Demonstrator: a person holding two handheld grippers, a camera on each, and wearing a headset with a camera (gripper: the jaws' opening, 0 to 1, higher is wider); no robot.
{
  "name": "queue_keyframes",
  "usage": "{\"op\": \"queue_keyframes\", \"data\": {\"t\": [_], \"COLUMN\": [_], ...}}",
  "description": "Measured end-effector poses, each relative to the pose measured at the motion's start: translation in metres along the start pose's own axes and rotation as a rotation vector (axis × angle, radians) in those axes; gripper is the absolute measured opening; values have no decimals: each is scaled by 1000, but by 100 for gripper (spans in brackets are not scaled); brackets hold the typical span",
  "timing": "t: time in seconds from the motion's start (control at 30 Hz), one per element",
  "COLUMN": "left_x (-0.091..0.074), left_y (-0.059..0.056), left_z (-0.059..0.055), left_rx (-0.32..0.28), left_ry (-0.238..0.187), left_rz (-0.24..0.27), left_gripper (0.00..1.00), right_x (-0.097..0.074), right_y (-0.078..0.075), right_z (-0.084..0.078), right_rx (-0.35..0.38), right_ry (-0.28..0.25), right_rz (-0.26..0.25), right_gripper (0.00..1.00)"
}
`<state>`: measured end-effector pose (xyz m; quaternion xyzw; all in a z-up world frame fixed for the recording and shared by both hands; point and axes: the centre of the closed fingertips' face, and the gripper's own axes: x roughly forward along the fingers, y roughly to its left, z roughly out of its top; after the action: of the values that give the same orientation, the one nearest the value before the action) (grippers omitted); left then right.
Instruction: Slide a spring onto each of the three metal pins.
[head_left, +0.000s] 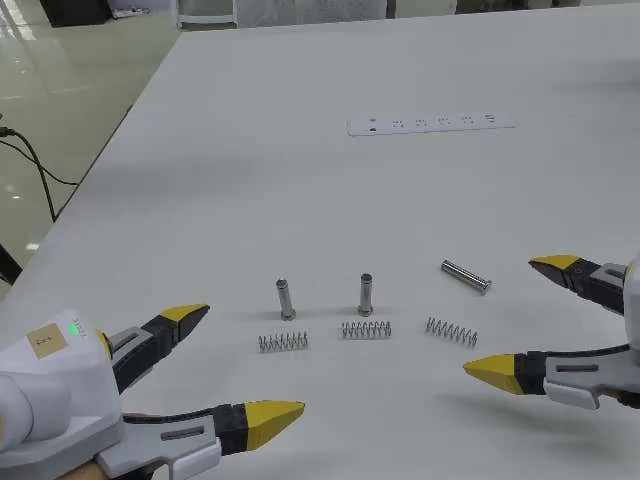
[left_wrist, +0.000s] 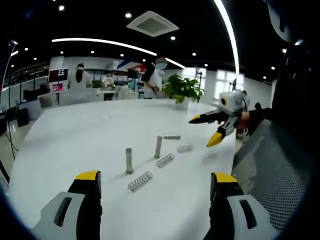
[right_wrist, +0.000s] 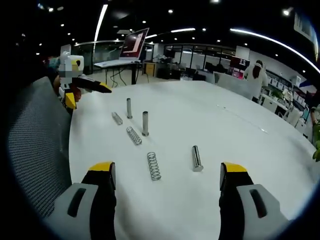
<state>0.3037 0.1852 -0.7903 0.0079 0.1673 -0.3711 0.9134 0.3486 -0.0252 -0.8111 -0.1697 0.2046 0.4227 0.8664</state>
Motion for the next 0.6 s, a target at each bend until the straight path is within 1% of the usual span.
{"op": "queue_keyframes", "data": {"t": [0.6], "left_x": [0], "left_y": [-2], "left_z": [1], "left_rx": [-3], "left_ry": [0], "left_rz": [6], "left_gripper": [86], "right_x": [0], "right_y": [-1], "right_z": [-2], "right_rx": [-1], "right_ry": [3], "right_rz": [0], "right_gripper": [85]}}
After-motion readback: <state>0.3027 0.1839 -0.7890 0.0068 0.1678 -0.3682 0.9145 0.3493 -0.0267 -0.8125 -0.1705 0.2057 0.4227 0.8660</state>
